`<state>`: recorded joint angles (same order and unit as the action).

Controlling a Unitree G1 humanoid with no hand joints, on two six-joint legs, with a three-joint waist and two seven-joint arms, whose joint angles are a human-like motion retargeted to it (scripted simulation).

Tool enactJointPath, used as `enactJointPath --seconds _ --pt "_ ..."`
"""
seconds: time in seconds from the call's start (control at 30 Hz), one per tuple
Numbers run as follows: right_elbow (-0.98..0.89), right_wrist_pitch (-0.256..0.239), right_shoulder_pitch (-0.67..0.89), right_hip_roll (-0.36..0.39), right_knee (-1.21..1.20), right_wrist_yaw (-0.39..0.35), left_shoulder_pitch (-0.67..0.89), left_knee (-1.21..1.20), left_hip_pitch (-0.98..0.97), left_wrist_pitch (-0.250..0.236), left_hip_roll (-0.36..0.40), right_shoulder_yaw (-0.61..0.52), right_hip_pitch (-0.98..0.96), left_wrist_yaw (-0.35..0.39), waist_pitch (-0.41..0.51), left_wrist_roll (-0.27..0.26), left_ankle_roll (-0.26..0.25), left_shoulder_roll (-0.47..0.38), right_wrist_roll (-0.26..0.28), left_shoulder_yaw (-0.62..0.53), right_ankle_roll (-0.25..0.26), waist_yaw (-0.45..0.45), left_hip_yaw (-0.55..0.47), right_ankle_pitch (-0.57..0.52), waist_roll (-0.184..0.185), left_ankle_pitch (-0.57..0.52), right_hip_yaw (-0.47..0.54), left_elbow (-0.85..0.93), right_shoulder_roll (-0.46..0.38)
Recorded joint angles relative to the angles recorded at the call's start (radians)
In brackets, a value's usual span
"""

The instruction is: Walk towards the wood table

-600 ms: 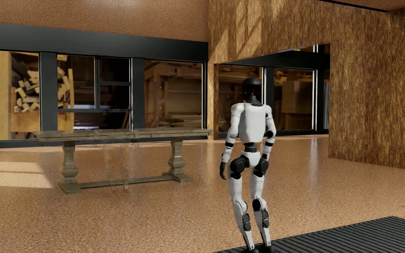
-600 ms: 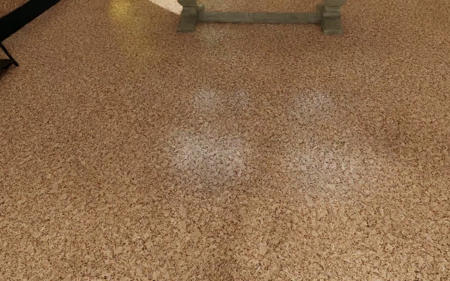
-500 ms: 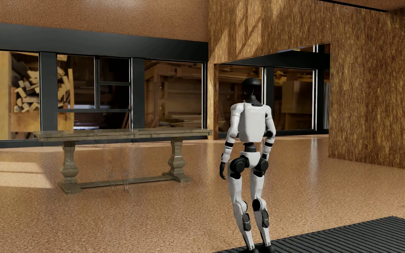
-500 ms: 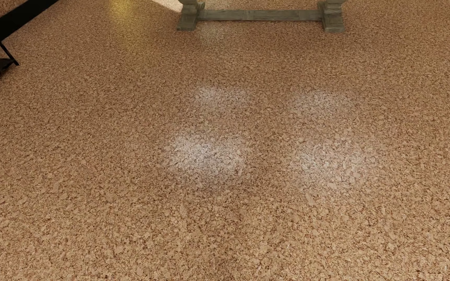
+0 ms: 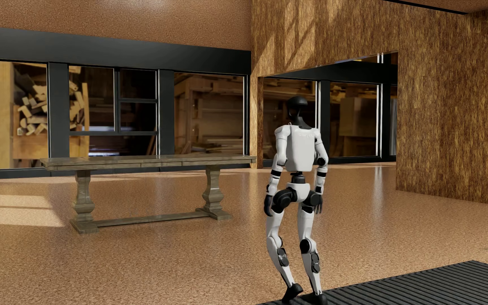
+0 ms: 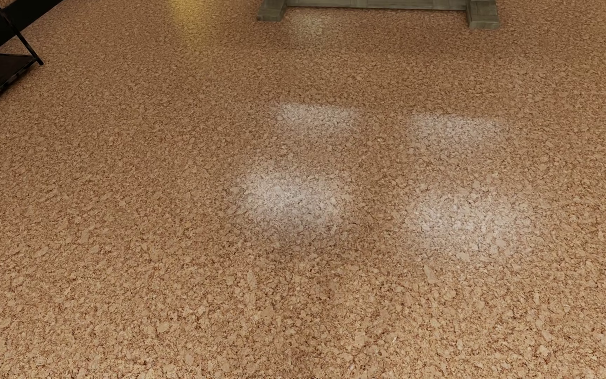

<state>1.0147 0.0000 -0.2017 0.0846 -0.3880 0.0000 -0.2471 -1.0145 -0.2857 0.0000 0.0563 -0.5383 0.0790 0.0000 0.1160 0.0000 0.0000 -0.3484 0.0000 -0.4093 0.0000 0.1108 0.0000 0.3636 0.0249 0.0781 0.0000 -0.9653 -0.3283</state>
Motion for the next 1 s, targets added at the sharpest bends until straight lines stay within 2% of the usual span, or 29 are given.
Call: enactJointPath --seconds 0.07,0.1,0.2,0.3,0.37,0.4,0.43,0.47,0.5,0.57,0.6,0.63,0.67,0.7,0.73,0.77,0.83,0.9,0.93,1.0 --pt "-0.01 0.0 0.005 0.0 -0.004 0.0 -0.029 -0.163 -0.131 0.0 -0.011 0.012 0.023 0.0 0.019 0.0 0.0 0.006 0.0 0.007 0.0 0.042 0.0 0.016 0.007 0.051 0.0 -0.008 -0.01" --pt "-0.012 0.0 0.013 -0.006 -0.005 0.0 -0.05 -0.143 -0.17 0.0 -0.017 0.021 0.033 0.0 0.025 0.0 0.0 0.01 0.0 0.007 0.0 0.065 0.0 0.018 0.004 0.076 0.0 -0.019 -0.013" --pt "-0.03 0.0 0.039 -0.02 -0.003 0.0 -0.106 0.19 -0.201 0.0 -0.008 0.052 0.07 0.0 0.035 0.0 0.0 0.018 0.0 -0.043 0.0 0.085 0.0 0.019 -0.007 0.071 0.0 -0.083 -0.017" --pt "-0.095 0.0 0.05 -0.024 -0.003 0.0 -0.139 0.528 -0.179 0.0 -0.02 0.078 0.102 0.0 0.028 0.0 0.0 0.034 0.0 -0.129 0.0 0.087 0.0 0.018 -0.001 0.09 0.0 -0.157 -0.029" --pt "-0.136 0.0 0.047 -0.04 -0.008 0.0 -0.15 0.582 -0.172 0.0 -0.038 0.106 0.132 0.0 0.026 0.0 0.0 0.044 0.0 -0.16 0.0 0.083 0.0 0.012 -0.008 0.065 0.0 -0.183 -0.025" --pt "-0.152 0.0 0.04 -0.056 -0.012 0.0 -0.146 0.553 -0.179 0.0 -0.04 0.126 0.146 0.0 0.026 0.0 0.0 0.045 0.0 -0.163 0.0 0.076 0.0 -0.005 -0.024 -0.009 0.0 -0.189 -0.015" --pt "-0.159 0.0 0.026 -0.074 -0.017 0.0 -0.136 0.511 -0.189 0.0 -0.031 0.148 0.161 0.0 0.024 0.0 0.0 0.044 0.0 -0.159 0.0 0.064 0.0 -0.037 -0.047 -0.08 0.0 -0.191 -0.002" --pt "-0.155 0.0 0.005 -0.089 -0.029 0.0 -0.119 0.47 -0.195 0.0 -0.011 0.16 0.175 0.0 0.021 0.0 0.0 0.04 0.0 -0.15 0.0 0.045 0.0 -0.088 -0.073 -0.106 0.0 -0.189 0.011" --pt "-0.141 0.0 -0.021 -0.096 -0.061 0.0 -0.095 0.438 -0.186 0.0 0.011 0.15 0.179 0.0 0.014 0.0 0.0 0.033 0.0 -0.14 0.0 0.025 0.0 -0.165 -0.093 -0.091 0.0 -0.181 0.02" --pt "-0.09 0.0 -0.066 -0.105 -0.224 0.0 -0.035 0.426 -0.111 0.0 0.042 0.085 0.116 0.0 0.004 0.0 0.0 0.016 0.0 -0.112 0.0 0.002 0.0 -0.383 -0.117 -0.014 0.0 -0.144 0.025" --pt "-0.069 0.0 -0.081 -0.105 -0.368 0.0 0.001 0.436 -0.058 0.0 0.057 0.04 0.039 0.0 0.006 0.0 0.0 0.004 0.0 -0.085 0.0 -0.003 0.0 -0.48 -0.129 0.026 0.0 -0.113 0.025" --pt "-0.054 0.0 -0.092 -0.097 -0.542 0.0 0.038 0.448 -0.007 0.0 0.074 -0.007 -0.054 0.0 0.012 0.0 0.0 -0.012 0.0 -0.05 0.0 -0.013 0.0 -0.517 -0.139 0.061 0.0 -0.076 0.024" --pt "-0.041 0.0 -0.102 -0.079 -0.725 0.0 0.073 0.461 0.041 0.0 0.089 -0.045 -0.153 0.0 0.019 0.0 0.0 -0.03 0.0 -0.013 0.0 -0.031 0.0 -0.472 -0.145 0.091 0.0 -0.032 0.025" --pt "-0.032 0.0 -0.114 -0.054 -0.883 0.0 0.108 0.472 0.087 0.0 0.096 -0.072 -0.254 0.0 0.022 0.0 0.0 -0.045 0.0 0.014 0.0 -0.055 0.0 -0.382 -0.139 0.114 0.0 0.014 0.025" --pt "0.013 0.0 -0.114 -0.048 -0.984 0.0 0.134 0.496 0.139 0.0 0.122 -0.071 -0.344 0.0 0.03 0.0 0.0 -0.064 0.0 0.114 0.0 -0.082 0.0 -0.307 -0.15 0.134 0.0 0.059 0.042" --pt "0.035 0.0 -0.122 -0.037 -1.015 0.0 0.159 0.507 0.185 0.0 0.129 -0.081 -0.43 0.0 0.029 0.0 0.0 -0.075 0.0 0.15 0.0 -0.111 0.0 -0.283 -0.142 0.158 0.0 0.098 0.044" --pt "0.066 0.0 -0.133 -0.027 -0.853 0.0 0.208 0.534 0.284 0.0 0.134 -0.077 -0.551 0.0 0.031 0.0 0.0 -0.085 0.0 0.205 0.0 -0.163 0.0 -0.344 -0.118 0.208 0.0 0.162 0.046" --pt "0.073 0.0 -0.14 -0.035 -0.467 0.0 0.247 0.573 0.393 0.0 0.129 -0.059 -0.577 0.0 0.033 0.0 0.0 -0.084 0.0 0.228 0.0 -0.204 0.0 -0.411 -0.092 0.256 0.0 0.207 0.044" --pt "0.068 0.0 -0.14 -0.043 -0.265 0.0 0.259 0.589 0.446 0.0 0.127 -0.05 -0.557 0.0 0.032 0.0 0.0 -0.081 0.0 0.234 0.0 -0.221 0.0 -0.391 -0.084 0.284 0.0 0.223 0.043" --pt "0.06 0.0 -0.126 -0.077 0.023 0.0 0.266 0.587 0.524 0.0 0.124 -0.036 -0.488 0.0 0.025 0.0 0.0 -0.071 0.0 0.229 0.0 -0.265 0.0 -0.227 -0.078 0.334 0.0 0.244 0.041"
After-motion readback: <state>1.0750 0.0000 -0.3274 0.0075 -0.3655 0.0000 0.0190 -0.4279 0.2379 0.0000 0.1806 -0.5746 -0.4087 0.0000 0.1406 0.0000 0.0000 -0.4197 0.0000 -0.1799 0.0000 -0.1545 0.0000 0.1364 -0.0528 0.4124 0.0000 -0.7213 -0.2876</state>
